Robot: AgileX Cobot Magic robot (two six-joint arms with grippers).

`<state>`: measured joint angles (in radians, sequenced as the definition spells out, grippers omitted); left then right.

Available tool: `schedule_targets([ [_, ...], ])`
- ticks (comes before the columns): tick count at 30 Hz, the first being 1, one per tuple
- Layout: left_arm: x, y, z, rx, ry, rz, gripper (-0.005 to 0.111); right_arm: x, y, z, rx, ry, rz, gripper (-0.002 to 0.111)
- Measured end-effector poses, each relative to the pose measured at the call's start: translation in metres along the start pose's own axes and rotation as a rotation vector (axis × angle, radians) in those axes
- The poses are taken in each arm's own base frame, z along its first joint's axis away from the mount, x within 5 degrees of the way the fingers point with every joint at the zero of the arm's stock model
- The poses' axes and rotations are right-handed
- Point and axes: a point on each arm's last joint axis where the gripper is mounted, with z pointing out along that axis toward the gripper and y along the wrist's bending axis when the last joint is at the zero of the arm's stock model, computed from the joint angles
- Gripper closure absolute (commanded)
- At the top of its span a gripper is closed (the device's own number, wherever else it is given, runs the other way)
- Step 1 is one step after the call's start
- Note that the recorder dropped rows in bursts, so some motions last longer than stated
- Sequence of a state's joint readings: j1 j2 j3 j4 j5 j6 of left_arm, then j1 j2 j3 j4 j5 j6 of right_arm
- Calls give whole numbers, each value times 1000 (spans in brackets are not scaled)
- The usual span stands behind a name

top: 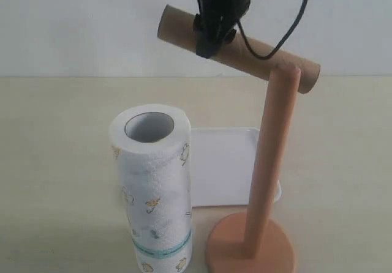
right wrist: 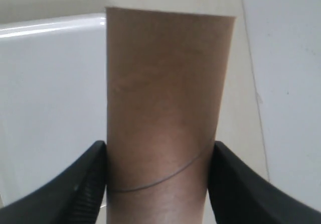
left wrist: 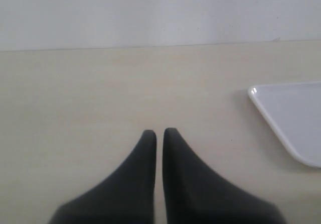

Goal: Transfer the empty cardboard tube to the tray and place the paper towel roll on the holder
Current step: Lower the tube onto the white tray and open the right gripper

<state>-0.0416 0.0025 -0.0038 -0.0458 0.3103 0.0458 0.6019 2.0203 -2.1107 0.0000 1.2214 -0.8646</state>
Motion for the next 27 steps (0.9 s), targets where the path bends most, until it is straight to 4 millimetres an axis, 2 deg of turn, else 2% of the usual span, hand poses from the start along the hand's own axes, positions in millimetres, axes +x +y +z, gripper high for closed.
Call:
schedule_targets([
  [9,0,0,0,0,0,0,103,-3,14,67,-101,89,-50,108],
  [19,0,0,0,0,0,0,103,-1,20,93,-151,111,-45,108],
  [22,0,0,0,0,0,0,103,-3,33,103,-188,132,-64,108],
  [27,0,0,0,0,0,0,103,9,50,121,-263,194,-71,108],
])
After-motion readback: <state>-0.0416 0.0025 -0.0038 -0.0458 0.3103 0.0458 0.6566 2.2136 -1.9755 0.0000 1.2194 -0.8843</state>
